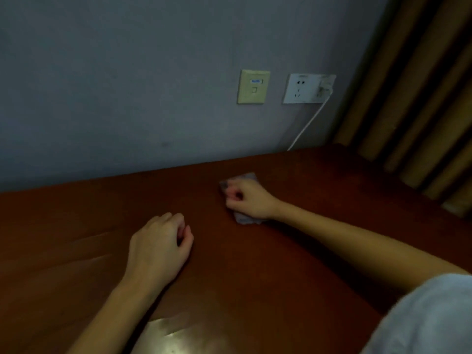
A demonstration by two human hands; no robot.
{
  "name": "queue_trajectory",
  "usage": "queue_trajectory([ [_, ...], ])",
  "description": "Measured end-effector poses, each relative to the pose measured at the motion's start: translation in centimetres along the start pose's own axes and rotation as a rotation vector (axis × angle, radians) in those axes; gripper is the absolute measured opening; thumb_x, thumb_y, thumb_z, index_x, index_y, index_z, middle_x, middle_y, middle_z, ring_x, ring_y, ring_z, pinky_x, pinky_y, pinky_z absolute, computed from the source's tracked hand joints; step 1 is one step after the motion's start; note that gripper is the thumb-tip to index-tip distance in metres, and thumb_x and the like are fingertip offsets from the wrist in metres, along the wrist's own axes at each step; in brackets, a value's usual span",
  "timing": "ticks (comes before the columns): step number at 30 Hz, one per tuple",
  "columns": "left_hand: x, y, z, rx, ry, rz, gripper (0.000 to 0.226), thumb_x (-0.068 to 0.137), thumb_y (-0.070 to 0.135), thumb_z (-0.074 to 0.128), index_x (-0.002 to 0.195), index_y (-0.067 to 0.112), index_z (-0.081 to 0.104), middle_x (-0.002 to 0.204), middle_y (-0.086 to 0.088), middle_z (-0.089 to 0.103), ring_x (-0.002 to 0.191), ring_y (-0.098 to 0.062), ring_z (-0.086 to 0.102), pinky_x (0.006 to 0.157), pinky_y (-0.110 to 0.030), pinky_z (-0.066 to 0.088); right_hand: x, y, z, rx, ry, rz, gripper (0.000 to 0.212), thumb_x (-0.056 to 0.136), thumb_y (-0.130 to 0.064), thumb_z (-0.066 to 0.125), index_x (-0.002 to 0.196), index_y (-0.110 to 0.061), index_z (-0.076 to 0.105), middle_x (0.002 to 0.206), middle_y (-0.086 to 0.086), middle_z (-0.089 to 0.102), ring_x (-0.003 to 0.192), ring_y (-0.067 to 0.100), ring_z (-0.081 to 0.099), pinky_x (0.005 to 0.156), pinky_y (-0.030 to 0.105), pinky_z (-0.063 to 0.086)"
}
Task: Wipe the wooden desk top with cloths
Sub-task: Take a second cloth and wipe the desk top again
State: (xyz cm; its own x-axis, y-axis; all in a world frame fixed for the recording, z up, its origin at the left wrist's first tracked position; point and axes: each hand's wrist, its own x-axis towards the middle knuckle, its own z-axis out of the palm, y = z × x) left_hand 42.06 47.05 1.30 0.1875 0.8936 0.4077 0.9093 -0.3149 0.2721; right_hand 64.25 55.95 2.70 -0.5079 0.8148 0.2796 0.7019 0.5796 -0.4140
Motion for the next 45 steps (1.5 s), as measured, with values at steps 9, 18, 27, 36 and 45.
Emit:
queue_trajectory([
  [9, 0.2, 0.2, 0.0, 0.014, -0.017, -0.009, 0.03, 0.087, 0.028, 0.057, 0.063, 0.026, 0.04, 0.061, 0.012, 0.041, 0.055, -0.003, 0.04, 0.043, -0.019, 0.024, -3.0, 13.6, -8.0, -0.229, 0.243, 0.757, 0.028, 0.091, -0.023, 0.055, 0.065, -0.012, 0.056, 0.069, 0.002, 0.059, 0.056, 0.015, 0.056, 0.058, 0.024, 0.039],
  [18, 0.1, 0.2, -0.1, -0.002, -0.019, -0.014, 0.026, 0.089, 0.029, 0.053, 0.066, 0.025, 0.043, 0.065, 0.011, 0.044, 0.06, -0.005, 0.043, 0.047, -0.021, 0.03, 5.1, 6.3, -1.8, -0.133, 0.115, 0.5, 0.039, 0.087, -0.026, 0.057, 0.052, -0.02, 0.042, 0.061, 0.005, 0.056, 0.058, 0.018, 0.052, 0.057, 0.028, 0.039],
  [27, 0.1, 0.0, 0.1, 0.018, 0.005, 0.008, 0.026, 0.087, 0.028, 0.057, 0.064, 0.023, 0.045, 0.061, 0.01, 0.045, 0.055, -0.007, 0.044, 0.043, -0.024, 0.029, -10.0, 3.6, -5.3, -0.054, 0.017, 0.237, 0.028, 0.083, -0.016, 0.052, 0.058, -0.017, 0.04, 0.064, -0.004, 0.043, 0.059, 0.007, 0.045, 0.058, 0.016, 0.031],
  [36, 0.1, 0.1, 0.1, 0.033, -0.015, 0.006, 0.028, 0.088, 0.028, 0.056, 0.064, 0.025, 0.042, 0.061, 0.011, 0.042, 0.055, -0.003, 0.04, 0.043, -0.021, 0.025, -4.8, 12.3, -8.2, -0.168, 0.223, 0.842, 0.021, 0.096, -0.026, 0.049, 0.08, -0.016, 0.058, 0.066, 0.003, 0.061, 0.059, 0.021, 0.061, 0.045, 0.023, 0.042],
  [45, 0.0, 0.0, 0.0, 0.006, 0.002, -0.011, 0.026, 0.09, 0.031, 0.054, 0.066, 0.023, 0.047, 0.064, 0.009, 0.046, 0.057, -0.006, 0.044, 0.045, -0.024, 0.032, -4.1, -3.0, -0.2, -0.082, -0.076, 0.061, 0.026, 0.083, -0.022, 0.053, 0.059, -0.015, 0.047, 0.069, 0.005, 0.052, 0.069, 0.008, 0.045, 0.067, 0.03, 0.032],
])
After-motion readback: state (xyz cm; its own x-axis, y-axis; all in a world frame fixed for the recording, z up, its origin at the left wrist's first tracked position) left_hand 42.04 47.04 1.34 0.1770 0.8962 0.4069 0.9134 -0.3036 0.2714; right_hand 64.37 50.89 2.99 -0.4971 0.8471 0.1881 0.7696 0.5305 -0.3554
